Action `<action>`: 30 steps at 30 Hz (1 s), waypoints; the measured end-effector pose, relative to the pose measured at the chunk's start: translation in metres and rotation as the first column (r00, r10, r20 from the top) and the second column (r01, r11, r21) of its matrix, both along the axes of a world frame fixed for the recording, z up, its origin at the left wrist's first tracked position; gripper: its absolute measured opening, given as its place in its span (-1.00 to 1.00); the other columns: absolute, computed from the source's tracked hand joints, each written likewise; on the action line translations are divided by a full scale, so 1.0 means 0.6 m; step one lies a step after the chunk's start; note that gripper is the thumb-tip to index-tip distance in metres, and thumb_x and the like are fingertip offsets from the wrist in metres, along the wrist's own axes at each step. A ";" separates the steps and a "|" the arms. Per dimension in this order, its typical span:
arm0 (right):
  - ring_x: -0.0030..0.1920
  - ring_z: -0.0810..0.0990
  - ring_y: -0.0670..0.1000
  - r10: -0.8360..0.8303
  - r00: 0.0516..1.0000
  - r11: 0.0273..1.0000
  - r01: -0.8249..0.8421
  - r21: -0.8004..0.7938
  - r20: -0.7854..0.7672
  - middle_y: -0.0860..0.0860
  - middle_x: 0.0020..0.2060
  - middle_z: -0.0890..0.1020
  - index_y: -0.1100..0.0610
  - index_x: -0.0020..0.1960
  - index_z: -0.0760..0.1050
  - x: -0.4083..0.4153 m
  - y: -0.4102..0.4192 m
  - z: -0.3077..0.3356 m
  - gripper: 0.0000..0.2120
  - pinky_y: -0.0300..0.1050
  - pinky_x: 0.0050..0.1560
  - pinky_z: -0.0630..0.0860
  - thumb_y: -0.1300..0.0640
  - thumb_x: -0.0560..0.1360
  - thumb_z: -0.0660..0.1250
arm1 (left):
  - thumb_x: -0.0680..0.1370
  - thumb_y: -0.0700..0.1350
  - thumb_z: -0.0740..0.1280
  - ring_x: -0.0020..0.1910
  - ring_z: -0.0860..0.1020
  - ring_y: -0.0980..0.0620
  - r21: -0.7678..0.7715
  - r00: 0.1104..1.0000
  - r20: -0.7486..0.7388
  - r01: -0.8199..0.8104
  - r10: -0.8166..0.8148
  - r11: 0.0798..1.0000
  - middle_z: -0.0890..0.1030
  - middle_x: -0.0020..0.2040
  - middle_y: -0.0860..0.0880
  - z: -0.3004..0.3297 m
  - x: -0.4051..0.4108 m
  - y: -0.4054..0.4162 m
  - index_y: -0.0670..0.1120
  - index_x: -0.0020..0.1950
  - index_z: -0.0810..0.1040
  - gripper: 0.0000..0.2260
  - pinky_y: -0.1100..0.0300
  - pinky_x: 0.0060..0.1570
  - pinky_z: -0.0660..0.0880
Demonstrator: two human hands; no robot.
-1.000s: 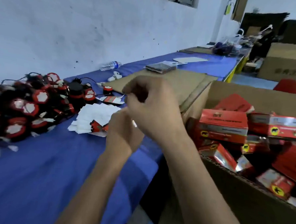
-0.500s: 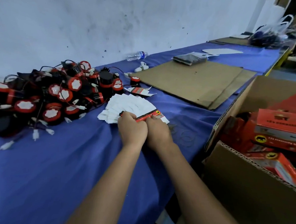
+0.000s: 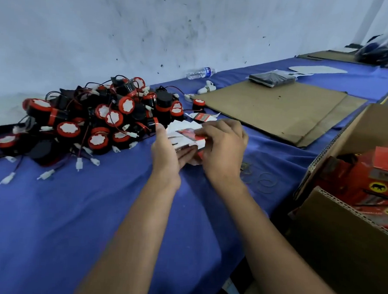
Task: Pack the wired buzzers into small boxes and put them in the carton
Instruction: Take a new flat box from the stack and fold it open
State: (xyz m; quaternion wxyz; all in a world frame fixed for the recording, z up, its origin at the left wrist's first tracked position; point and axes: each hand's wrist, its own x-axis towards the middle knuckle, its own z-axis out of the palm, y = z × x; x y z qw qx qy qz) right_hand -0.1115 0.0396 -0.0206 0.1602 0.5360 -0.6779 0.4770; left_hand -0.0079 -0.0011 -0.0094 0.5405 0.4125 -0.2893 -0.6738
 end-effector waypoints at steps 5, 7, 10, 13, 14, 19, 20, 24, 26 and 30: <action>0.15 0.47 -0.24 0.592 0.782 0.803 -0.592 -0.062 0.193 0.07 0.01 0.73 0.21 -0.10 0.74 0.094 -0.025 -0.005 -0.48 -0.10 0.25 0.41 0.53 0.20 0.12 | 0.71 -0.05 0.23 -0.09 0.74 -0.07 -0.003 0.999 -0.038 -0.036 0.036 0.999 0.75 0.01 -0.13 -0.023 0.172 -0.015 -0.13 0.17 0.66 -0.74 0.07 -0.19 0.67; 0.11 0.50 -0.35 0.715 0.667 0.677 -0.735 0.029 0.208 0.11 0.01 0.73 0.26 -0.07 0.73 0.154 -0.033 -0.009 -0.42 -0.32 0.21 0.37 0.43 0.11 0.04 | 0.62 -0.31 0.27 0.06 0.71 -0.16 -0.043 0.989 0.089 -0.115 0.118 0.992 0.72 0.15 -0.19 -0.043 0.251 -0.012 -0.18 0.33 0.58 -0.71 -0.08 0.01 0.67; 0.21 0.57 -0.01 0.677 0.668 0.643 -0.741 0.194 0.308 0.08 0.13 0.69 0.22 0.20 0.65 0.242 -0.056 -0.025 -0.42 -0.26 0.28 0.42 0.45 0.30 0.11 | 0.54 -0.45 0.29 0.07 0.66 -0.23 -0.127 0.948 0.223 -0.205 0.229 0.971 0.69 0.17 -0.21 -0.073 0.358 0.002 -0.22 0.35 0.53 -0.61 -0.07 -0.06 0.64; 0.30 0.52 0.07 0.603 0.770 0.634 -0.622 0.461 0.210 -0.05 0.25 0.62 0.00 0.42 0.44 0.341 -0.077 -0.048 -0.58 0.17 0.35 0.39 -0.03 0.58 0.33 | 0.51 -0.48 0.30 0.01 0.72 -0.14 -0.191 0.911 0.319 -0.208 0.261 0.959 0.72 0.11 -0.16 -0.094 0.446 0.026 -0.14 0.31 0.54 -0.57 0.01 -0.20 0.67; 0.34 0.48 0.07 0.610 0.778 0.614 -0.582 0.533 0.147 -0.08 0.30 0.58 -0.04 0.46 0.38 0.373 -0.081 -0.059 -0.45 0.22 0.39 0.32 -0.23 0.54 0.34 | 0.50 -0.51 0.28 -0.01 0.73 -0.12 -0.199 0.904 0.332 -0.211 0.269 0.957 0.72 0.10 -0.16 -0.101 0.473 0.034 -0.13 0.31 0.54 -0.55 0.04 -0.21 0.66; 0.38 0.33 0.05 0.712 0.686 0.557 -0.681 0.476 0.148 -0.09 0.32 0.48 -0.07 0.52 0.29 0.443 -0.072 -0.102 -0.20 0.15 0.42 0.19 -0.34 0.40 0.45 | 0.34 -0.38 0.27 -0.02 0.68 -0.22 -0.176 0.952 0.226 -0.168 0.206 0.970 0.68 0.05 -0.26 -0.113 0.550 0.055 -0.27 0.24 0.54 -0.54 -0.06 -0.09 0.65; 0.37 0.29 0.04 0.723 0.676 0.557 -0.693 0.457 0.142 -0.10 0.30 0.49 -0.08 0.52 0.29 0.446 -0.071 -0.102 -0.19 0.11 0.40 0.20 -0.32 0.38 0.49 | 0.31 -0.34 0.27 0.00 0.63 -0.25 -0.159 0.954 0.212 -0.179 0.211 0.971 0.64 0.04 -0.27 -0.112 0.553 0.054 -0.33 0.25 0.51 -0.51 -0.09 -0.03 0.60; 0.31 0.27 0.02 0.761 0.633 0.556 -0.749 0.362 0.141 -0.11 0.23 0.50 -0.03 0.50 0.36 0.453 -0.066 -0.098 -0.18 0.12 0.35 0.26 -0.17 0.33 0.58 | 0.29 -0.31 0.25 -0.03 0.61 -0.23 -0.175 0.953 0.209 -0.185 0.220 0.967 0.62 0.00 -0.27 -0.102 0.546 0.051 -0.38 0.29 0.48 -0.44 -0.04 -0.03 0.58; 0.23 0.29 0.00 0.763 0.615 0.540 -0.775 0.329 0.197 -0.11 0.16 0.50 -0.02 0.49 0.36 0.451 -0.063 -0.097 -0.16 0.08 0.31 0.30 -0.15 0.31 0.63 | 0.28 -0.33 0.23 0.03 0.60 -0.26 -0.192 0.963 0.179 -0.166 0.201 0.967 0.61 0.06 -0.29 -0.098 0.544 0.052 -0.36 0.36 0.43 -0.38 -0.14 0.06 0.58; 0.13 0.40 -0.04 0.747 0.515 0.462 -0.857 0.227 0.422 -0.03 0.08 0.49 -0.04 0.46 0.33 0.443 -0.063 -0.098 -0.17 -0.24 0.14 0.44 -0.03 0.31 0.66 | 0.25 -0.37 0.18 0.05 0.66 -0.21 -0.229 0.967 0.222 -0.073 0.125 0.971 0.66 0.08 -0.24 -0.100 0.543 0.057 -0.24 0.37 0.49 -0.35 -0.12 0.08 0.62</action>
